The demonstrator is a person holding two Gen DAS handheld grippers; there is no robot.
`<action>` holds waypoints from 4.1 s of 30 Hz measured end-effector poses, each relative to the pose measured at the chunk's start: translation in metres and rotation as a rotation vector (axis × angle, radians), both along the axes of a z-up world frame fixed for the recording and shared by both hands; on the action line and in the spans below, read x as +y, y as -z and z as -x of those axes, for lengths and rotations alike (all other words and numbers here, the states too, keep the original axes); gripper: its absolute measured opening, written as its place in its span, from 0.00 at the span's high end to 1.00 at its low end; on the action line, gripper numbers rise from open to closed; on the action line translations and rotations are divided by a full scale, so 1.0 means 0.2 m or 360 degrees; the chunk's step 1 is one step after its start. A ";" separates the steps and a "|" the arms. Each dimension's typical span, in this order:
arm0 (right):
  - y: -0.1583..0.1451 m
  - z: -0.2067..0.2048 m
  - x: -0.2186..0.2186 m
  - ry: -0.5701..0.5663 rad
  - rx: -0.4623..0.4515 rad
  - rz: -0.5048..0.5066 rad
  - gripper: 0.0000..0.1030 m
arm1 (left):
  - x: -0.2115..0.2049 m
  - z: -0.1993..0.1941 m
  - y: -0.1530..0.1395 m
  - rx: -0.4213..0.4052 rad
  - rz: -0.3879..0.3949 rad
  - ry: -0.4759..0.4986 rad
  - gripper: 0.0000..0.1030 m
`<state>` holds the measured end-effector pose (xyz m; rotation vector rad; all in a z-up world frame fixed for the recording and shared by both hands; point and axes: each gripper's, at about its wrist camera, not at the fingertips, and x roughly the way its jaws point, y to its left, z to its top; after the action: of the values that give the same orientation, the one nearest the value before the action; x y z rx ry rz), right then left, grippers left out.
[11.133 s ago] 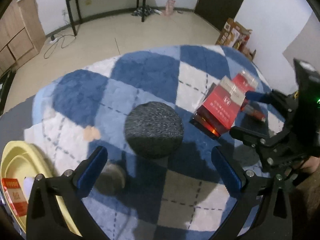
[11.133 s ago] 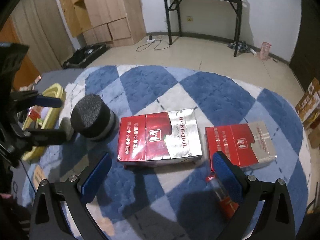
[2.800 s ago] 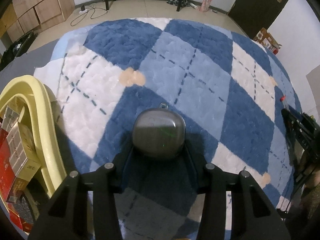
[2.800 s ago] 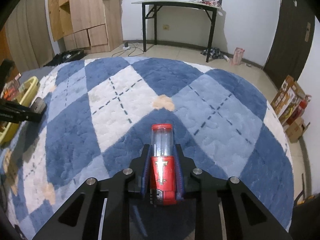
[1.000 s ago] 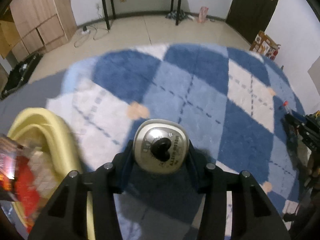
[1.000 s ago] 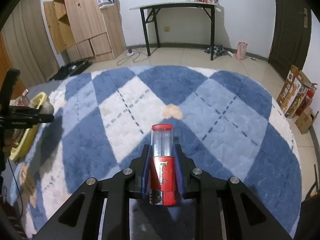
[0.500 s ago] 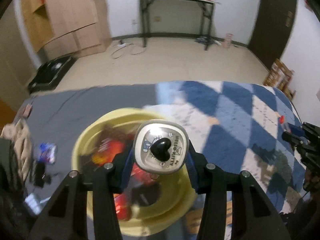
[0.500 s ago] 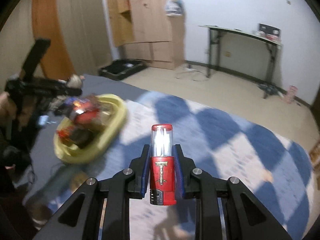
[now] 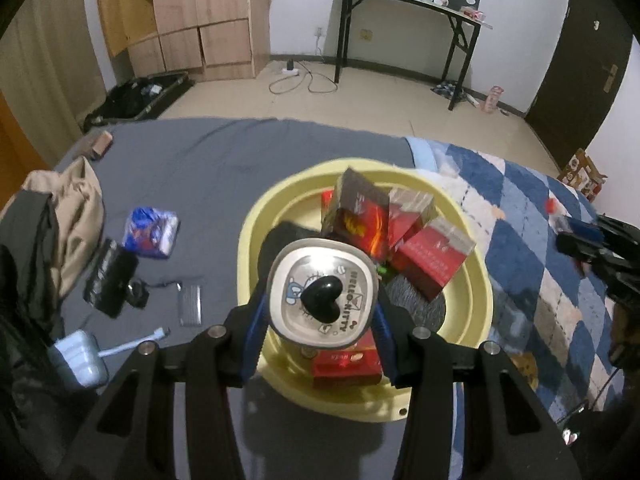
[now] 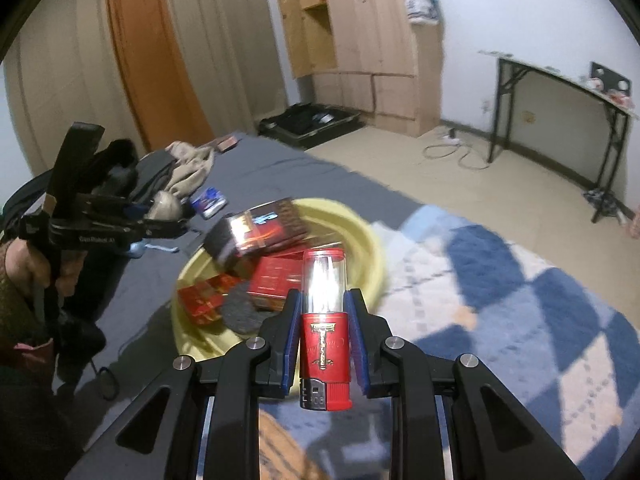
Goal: Organize rigid objects
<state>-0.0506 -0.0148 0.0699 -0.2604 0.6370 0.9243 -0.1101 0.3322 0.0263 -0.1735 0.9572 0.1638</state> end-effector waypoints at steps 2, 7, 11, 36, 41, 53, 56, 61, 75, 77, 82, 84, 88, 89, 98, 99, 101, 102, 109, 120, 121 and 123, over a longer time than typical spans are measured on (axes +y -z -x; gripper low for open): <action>0.06 -0.01 0.11 -0.0040 0.0031 0.0028 0.79 | -0.01 0.02 0.05 0.0008 0.0011 0.0011 0.52; 0.26 -0.03 0.36 -0.0137 0.0143 0.0108 0.79 | -0.03 0.00 0.22 0.0111 0.0078 0.0096 0.52; 0.43 -0.05 0.50 -0.0167 0.0200 0.0191 0.79 | -0.02 -0.07 0.31 0.0155 0.0111 0.0080 0.52; 0.53 -0.13 0.65 -0.0087 0.0129 0.0093 0.38 | 0.04 0.02 0.29 -0.0100 0.0176 -0.0070 0.00; 0.46 -0.03 0.49 -0.0005 0.0045 -0.0055 0.00 | -0.05 0.16 0.24 -0.0121 0.0048 -0.0030 0.00; 0.88 0.26 0.40 0.0137 0.0092 0.0173 0.00 | -0.30 0.45 0.61 -0.0130 -0.0007 -0.0101 0.00; 0.90 0.23 0.52 0.0144 0.0031 0.0199 0.00 | -0.27 0.42 0.67 -0.0127 0.0028 -0.0188 0.00; 0.93 0.21 0.68 0.0072 -0.0058 0.0321 0.00 | -0.26 0.33 0.71 -0.0086 -0.0031 -0.0278 0.00; 0.96 0.14 0.78 0.0077 -0.0085 0.0333 0.00 | -0.29 0.29 0.72 -0.0067 -0.0081 -0.0349 0.00; 0.96 0.15 0.78 0.0077 -0.0085 0.0333 0.00 | -0.28 0.29 0.73 -0.0067 -0.0081 -0.0349 0.00; 0.96 0.17 0.77 0.0077 -0.0085 0.0333 0.00 | -0.28 0.29 0.73 -0.0067 -0.0080 -0.0349 0.00; 0.96 0.17 0.77 0.0077 -0.0085 0.0333 0.00 | -0.28 0.29 0.73 -0.0067 -0.0080 -0.0349 0.00; 0.95 0.17 0.77 0.0077 -0.0085 0.0333 0.00 | -0.28 0.29 0.72 -0.0067 -0.0080 -0.0349 0.00; 0.95 0.17 0.77 0.0077 -0.0085 0.0333 0.00 | -0.28 0.29 0.73 -0.0067 -0.0080 -0.0349 0.00; 0.96 0.17 0.78 0.0077 -0.0085 0.0333 0.00 | -0.28 0.29 0.73 -0.0067 -0.0080 -0.0349 0.00; 0.96 0.17 0.78 0.0077 -0.0085 0.0333 0.00 | -0.28 0.29 0.73 -0.0067 -0.0080 -0.0349 0.00; 0.96 0.17 0.77 0.0077 -0.0085 0.0333 0.00 | -0.28 0.29 0.73 -0.0067 -0.0080 -0.0349 0.00; 0.96 0.17 0.78 0.0077 -0.0085 0.0333 0.00 | -0.28 0.29 0.73 -0.0067 -0.0080 -0.0349 0.00; 0.95 0.17 0.76 0.0076 -0.0085 0.0333 0.00 | -0.28 0.29 0.73 -0.0067 -0.0080 -0.0349 0.00; 0.95 0.16 0.76 0.0076 -0.0085 0.0333 0.00 | -0.29 0.29 0.73 -0.0067 -0.0080 -0.0349 0.00; 0.95 0.17 0.76 0.0076 -0.0085 0.0333 0.00 | -0.29 0.29 0.73 -0.0067 -0.0080 -0.0349 0.00; 0.96 0.17 0.76 0.0076 -0.0085 0.0333 0.00 | -0.29 0.29 0.73 -0.0067 -0.0080 -0.0349 0.00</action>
<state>-0.0836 0.1381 -0.1211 -0.4534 0.6887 0.8027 -0.1679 0.2751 -0.1189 -0.2349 0.8902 0.3838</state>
